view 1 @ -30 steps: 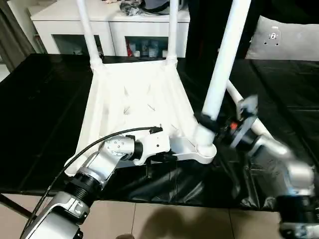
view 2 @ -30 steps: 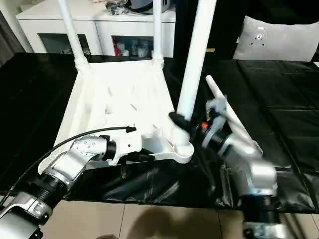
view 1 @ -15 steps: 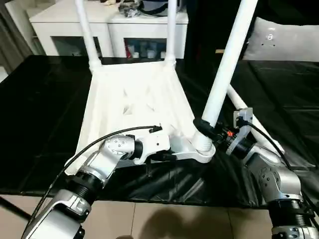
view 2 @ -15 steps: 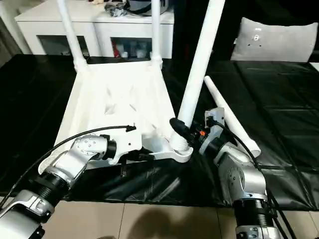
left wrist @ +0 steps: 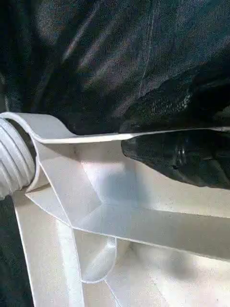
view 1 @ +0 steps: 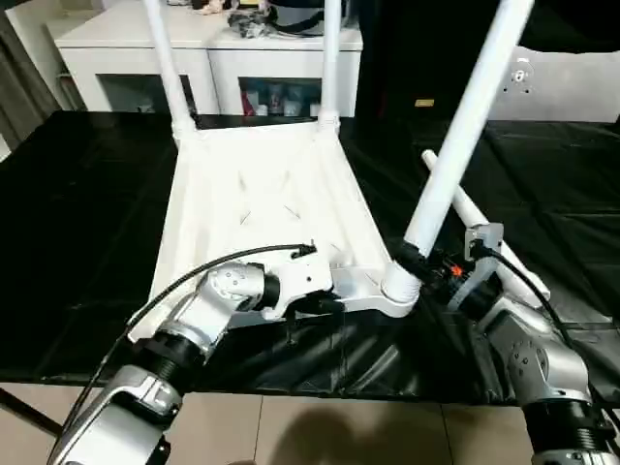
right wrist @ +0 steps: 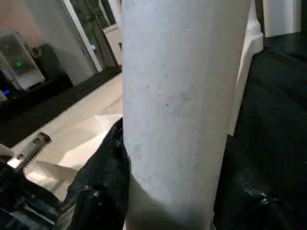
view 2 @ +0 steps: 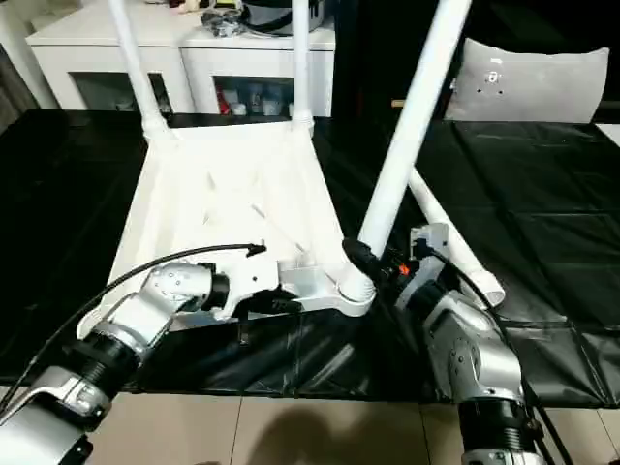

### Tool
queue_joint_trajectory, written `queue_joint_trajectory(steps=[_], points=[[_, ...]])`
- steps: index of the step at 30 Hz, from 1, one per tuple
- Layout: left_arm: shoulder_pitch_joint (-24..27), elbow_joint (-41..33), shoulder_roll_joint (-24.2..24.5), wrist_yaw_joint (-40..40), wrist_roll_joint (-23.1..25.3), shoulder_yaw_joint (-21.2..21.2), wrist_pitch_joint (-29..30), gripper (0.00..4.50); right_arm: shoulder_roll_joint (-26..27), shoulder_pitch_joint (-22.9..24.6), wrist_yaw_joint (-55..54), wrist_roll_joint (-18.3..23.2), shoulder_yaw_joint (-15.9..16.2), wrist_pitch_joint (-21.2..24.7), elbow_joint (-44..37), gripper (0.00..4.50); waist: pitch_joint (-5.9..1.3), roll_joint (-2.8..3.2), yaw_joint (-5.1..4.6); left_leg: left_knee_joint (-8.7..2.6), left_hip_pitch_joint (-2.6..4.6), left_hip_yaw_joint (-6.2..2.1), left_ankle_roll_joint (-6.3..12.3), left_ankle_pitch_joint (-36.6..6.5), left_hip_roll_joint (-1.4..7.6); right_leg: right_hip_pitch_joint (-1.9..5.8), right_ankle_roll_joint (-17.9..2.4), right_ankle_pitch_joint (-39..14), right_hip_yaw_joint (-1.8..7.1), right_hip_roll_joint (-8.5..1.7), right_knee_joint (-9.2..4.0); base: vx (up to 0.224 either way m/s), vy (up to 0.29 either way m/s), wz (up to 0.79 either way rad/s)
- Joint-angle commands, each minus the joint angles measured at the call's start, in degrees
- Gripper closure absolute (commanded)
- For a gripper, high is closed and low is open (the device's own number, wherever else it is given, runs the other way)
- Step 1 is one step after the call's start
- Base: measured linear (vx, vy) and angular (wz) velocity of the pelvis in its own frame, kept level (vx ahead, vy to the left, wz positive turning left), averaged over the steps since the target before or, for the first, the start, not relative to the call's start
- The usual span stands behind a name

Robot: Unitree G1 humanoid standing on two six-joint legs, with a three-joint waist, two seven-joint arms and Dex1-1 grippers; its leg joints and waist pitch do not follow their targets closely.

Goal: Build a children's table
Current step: Insert table leg to table base

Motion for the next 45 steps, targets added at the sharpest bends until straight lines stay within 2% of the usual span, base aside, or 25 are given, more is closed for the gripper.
queue_joint_trajectory(steps=[1, 3, 7, 8, 10, 11, 15, 18, 20, 22, 25, 29, 31, 34, 39, 43, 45], points=[[-1.0, 2.5, 0.8, 4.3, 2.4, 0.6, 0.6, 4.50, -0.7, 2.2, -0.4, -1.4, 0.2, 0.4, 1.6, 2.62, -2.32, -0.08, -0.74, -5.11, 0.19, -1.22, 1.87, -19.9, 3.17, 1.64, -2.9, -31.2, 3.21, -4.81, -6.10, 0.000, 0.000, 0.00], [-1.1, 2.7, 0.8, 4.4, 2.4, 0.7, 0.6, 4.50, -1.1, 2.9, -0.4, -1.7, 0.3, 0.3, 0.9, 2.62, -2.23, 0.07, -0.72, -5.07, 0.33, -1.20, 1.93, -20.1, 3.06, 1.52, -2.4, -32.4, 3.10, -4.79, -6.38, 0.000, 0.000, 0.00], [-1.2, 3.1, 0.8, 4.4, 2.4, 0.7, 0.4, 4.50, -2.1, 4.0, 0.0, -2.3, 0.6, 0.0, -0.3, 2.62, -2.15, 0.00, -0.73, -5.23, 0.21, -1.30, 1.95, -20.5, 3.13, 1.54, -1.7, -33.2, 3.06, -4.79, -6.56, 0.000, 0.000, 0.00], [-1.2, 3.1, 0.8, 4.4, 2.5, 0.7, 0.4, 4.50, -2.5, 4.3, 0.1, -2.5, 0.8, -0.2, -0.7, 2.62, -2.13, -0.10, -0.74, -5.19, 0.38, -1.28, 1.88, -20.8, 3.10, 1.42, -1.5, -33.6, 3.03, -4.78, -6.67, 0.000, 0.000, 0.00], [-1.3, 3.4, 0.8, 4.6, 2.5, 0.8, 0.2, 4.50, -3.3, 5.0, 0.5, -2.9, 1.2, -0.4, -1.7, 2.62, -2.03, -0.14, -0.80, -5.26, 0.18, -1.34, 1.97, -21.0, 3.06, 1.49, -1.3, -34.0, 3.01, -4.77, -6.70, 0.000, 0.000, 0.00], [-1.5, 3.9, 0.7, 4.8, 2.5, 0.9, 0.0, 4.50, -4.0, 5.4, 0.7, -3.3, 1.4, -0.6, -2.3, 2.62, -1.93, -0.34, -0.96, -5.14, 0.21, -1.34, 2.02, -21.7, 2.89, 1.39, -0.4, -35.9, 2.77, -4.80, -7.03, 0.000, 0.000, 0.00], [-1.5, 4.1, 0.7, 5.0, 2.5, 1.0, -0.1, 4.50, -4.6, 5.6, 1.0, -3.7, 1.8, -0.9, -2.6, 2.62, -1.71, -0.38, -1.38, -4.92, 0.56, -1.42, 1.81, -23.5, 2.71, 1.00, 0.7, -38.6, 2.24, -4.74, -7.64, 0.000, 0.000, 0.00], [-1.5, 4.2, 0.6, 5.2, 2.5, 1.0, -0.2, 4.50, -5.1, 5.8, 1.2, -3.5, 2.1, -0.9, -3.1, 2.62, -1.61, -0.27, -1.95, -5.07, 0.97, -1.68, 1.67, -25.5, 2.97, 1.03, 1.0, -38.4, 1.70, -4.73, -8.11, 0.000, 0.000, 0.00], [-1.5, 4.4, 0.7, 5.3, 2.5, 1.0, -0.5, 4.50, -5.7, 6.1, 1.5, -3.4, 2.5, -0.9, -3.8, 2.62, -1.79, -0.15, -2.05, -5.42, 0.54, -1.87, 1.84, -25.0, 3.17, 1.57, 0.7, -36.2, 1.89, -4.89, -7.82, 0.000, 0.000, 0.00], [-1.5, 4.5, 0.8, 5.3, 2.5, 1.0, -0.5, 4.50, -6.0, 6.2, 1.6, -3.5, 2.7, -0.9, -4.0, 2.62, -1.63, -0.09, -2.14, -5.70, 0.24, -1.96, 1.89, -25.1, 3.31, 1.57, 0.0, -35.2, 2.21, -4.99, -7.62, 0.000, 0.000, 0.00], [-1.4, 4.5, 0.9, 5.5, 2.6, 1.0, -0.6, 4.50, -6.4, 6.2, 1.9, -3.9, 3.0, -1.2, -4.3, 2.62, -1.53, -0.44, -2.35, -5.57, 0.33, -1.87, 1.90, -25.5, 3.09, 1.39, 0.0, -37.0, 2.25, -5.19, -7.84, 0.000, 0.000, 0.00], [-1.2, 4.2, 1.1, 5.2, 2.6, 0.8, -1.1, 4.50, -7.4, 6.6, 2.3, -4.4, 4.0, -0.5, -6.6, 2.62, -1.33, -0.30, -2.36, -5.34, 0.61, -1.87, 1.81, -25.6, 2.84, 1.10, 1.2, -39.7, 1.97, -5.17, -8.31, 0.000, 0.000, 0.00], [-1.1, 4.0, 1.2, 4.8, 2.7, 0.6, -1.5, 4.50, -7.7, 6.3, 2.1, -4.5, 4.4, -0.1, -7.1, 2.62, -1.35, -0.47, -2.42, -5.36, 0.51, -1.86, 1.90, -25.3, 2.84, 1.14, 1.2, -39.4, 2.03, -5.10, -8.28, 0.000, 0.000, 0.00], [-0.9, 3.6, 1.4, 4.0, 2.8, 0.1, -1.9, 4.50, -8.6, 5.3, 2.0, -4.8, 5.7, 1.1, -8.4, 2.62, -1.38, -0.18, -2.31, -5.55, 0.25, -1.93, 2.10, -24.7, 3.01, 1.31, 0.7, -38.2, 2.23, -5.13, -7.99, 0.000, 0.000, 0.00], [-1.1, 3.9, 1.5, 4.2, 3.0, 0.0, -1.9, 4.50, -10.0, 4.4, 2.8, -5.8, 8.0, 3.0, -11.6, 2.62, -1.30, -0.31, -2.21, -5.60, 0.11, -1.79, 2.15, -23.9, 3.00, 1.24, 0.4, -37.8, 2.50, -5.17, -7.90, 0.000, 0.000, 0.00], [-1.1, 3.3, 1.8, 3.4, 2.8, -0.1, -2.5, 4.50, -9.3, 2.0, 0.6, -5.3, 7.0, 3.4, -11.8, 2.62, -1.26, -0.11, -2.23, -5.59, 0.08, -1.89, 2.09, -24.0, 2.98, 1.26, 0.7, -38.3, 2.30, -5.19, -7.98, 0.000, 0.000, 0.00], [-0.9, 2.9, 2.0, 2.8, 2.7, -0.3, -2.5, 4.50, -8.7, 0.7, -0.2, -4.6, 6.3, 3.8, -11.4, 2.62, -1.42, -0.18, -2.63, -5.59, -0.23, -2.06, 1.85, -23.9, 2.92, 1.52, 0.7, -37.7, 2.16, -5.24, -7.87, 0.000, 0.000, 0.00]])
